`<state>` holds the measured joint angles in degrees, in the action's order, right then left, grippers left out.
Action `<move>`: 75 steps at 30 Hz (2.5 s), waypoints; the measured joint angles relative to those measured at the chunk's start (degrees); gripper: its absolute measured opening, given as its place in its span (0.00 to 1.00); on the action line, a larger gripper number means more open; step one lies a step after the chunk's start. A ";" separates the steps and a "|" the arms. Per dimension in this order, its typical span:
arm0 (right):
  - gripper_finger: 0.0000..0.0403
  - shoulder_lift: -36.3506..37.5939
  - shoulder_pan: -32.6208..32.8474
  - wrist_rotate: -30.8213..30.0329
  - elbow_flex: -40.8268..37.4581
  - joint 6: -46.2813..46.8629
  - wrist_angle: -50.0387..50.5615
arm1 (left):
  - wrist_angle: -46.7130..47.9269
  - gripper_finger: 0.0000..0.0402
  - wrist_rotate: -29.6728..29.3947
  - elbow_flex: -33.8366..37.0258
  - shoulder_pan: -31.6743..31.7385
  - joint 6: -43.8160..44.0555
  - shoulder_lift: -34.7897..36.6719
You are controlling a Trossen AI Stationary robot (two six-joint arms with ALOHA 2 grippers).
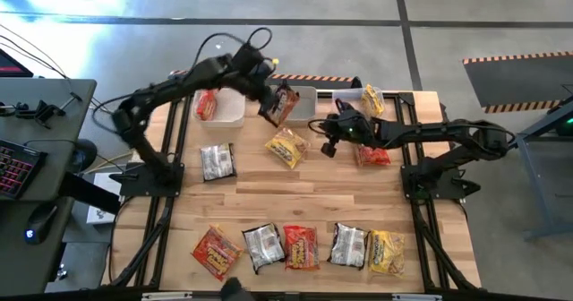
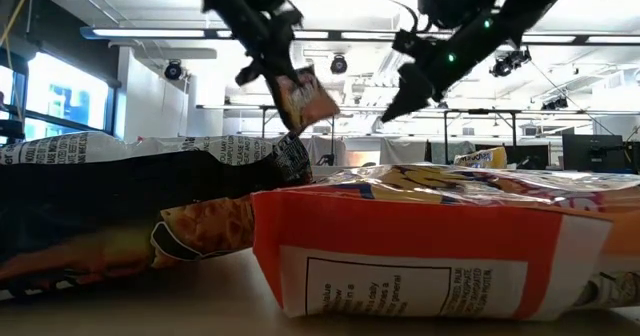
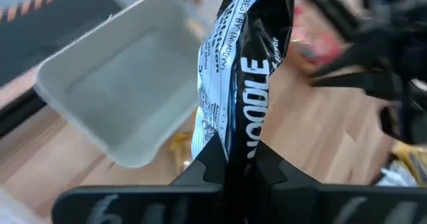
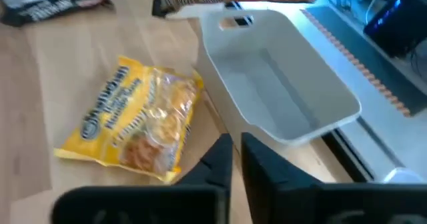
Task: Sort Maruchan noodles
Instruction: Put the black noodle pack into the gray bin, then put the orange noodle pack into the white bin
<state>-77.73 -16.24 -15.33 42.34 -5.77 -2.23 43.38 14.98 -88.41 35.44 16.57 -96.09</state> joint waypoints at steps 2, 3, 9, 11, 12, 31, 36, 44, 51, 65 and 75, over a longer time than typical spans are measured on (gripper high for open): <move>0.02 0.00 -1.19 1.33 -0.21 0.62 0.94 | 4.41 0.02 -0.03 -5.81 1.34 1.40 -4.80; 0.03 0.00 -1.63 1.97 -0.21 1.00 1.96 | 6.56 0.02 -0.25 -8.90 1.95 2.09 -7.18; 0.04 0.00 -1.66 1.99 -0.21 2.35 5.27 | 17.83 0.02 -6.12 -24.86 4.27 6.43 -19.74; 0.02 0.00 -1.12 1.99 -0.21 2.33 5.35 | 19.82 0.02 -7.65 -28.80 4.47 8.16 -22.77; 0.01 0.00 -0.84 1.97 -0.21 2.33 5.51 | 20.32 0.02 -7.77 -30.40 4.50 8.94 -24.00; 0.00 0.00 -0.10 4.65 -0.21 4.03 6.50 | 26.28 0.02 -19.01 -33.24 2.29 20.51 -29.40; 0.00 0.00 0.39 4.63 -0.21 4.88 7.39 | 26.21 0.02 -19.22 -33.20 2.13 20.91 -31.68; 0.00 -0.01 2.37 4.63 -0.18 4.26 7.40 | 25.72 0.04 -20.04 -33.20 1.99 20.80 -34.29; 0.00 -0.02 2.42 4.63 -0.18 3.81 7.38 | 25.49 0.11 -21.16 -33.20 2.03 19.46 -35.41; 0.00 -0.02 2.42 4.61 -0.14 3.51 7.56 | 25.89 0.28 -22.88 -33.20 1.92 14.54 -35.03; 0.00 -0.04 2.42 4.59 -0.14 2.67 7.60 | 28.80 0.30 -20.78 -33.17 2.03 4.49 -30.04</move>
<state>-77.78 -13.82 -10.74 42.19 -3.10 5.37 72.19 -5.80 -121.58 37.47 21.07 -126.14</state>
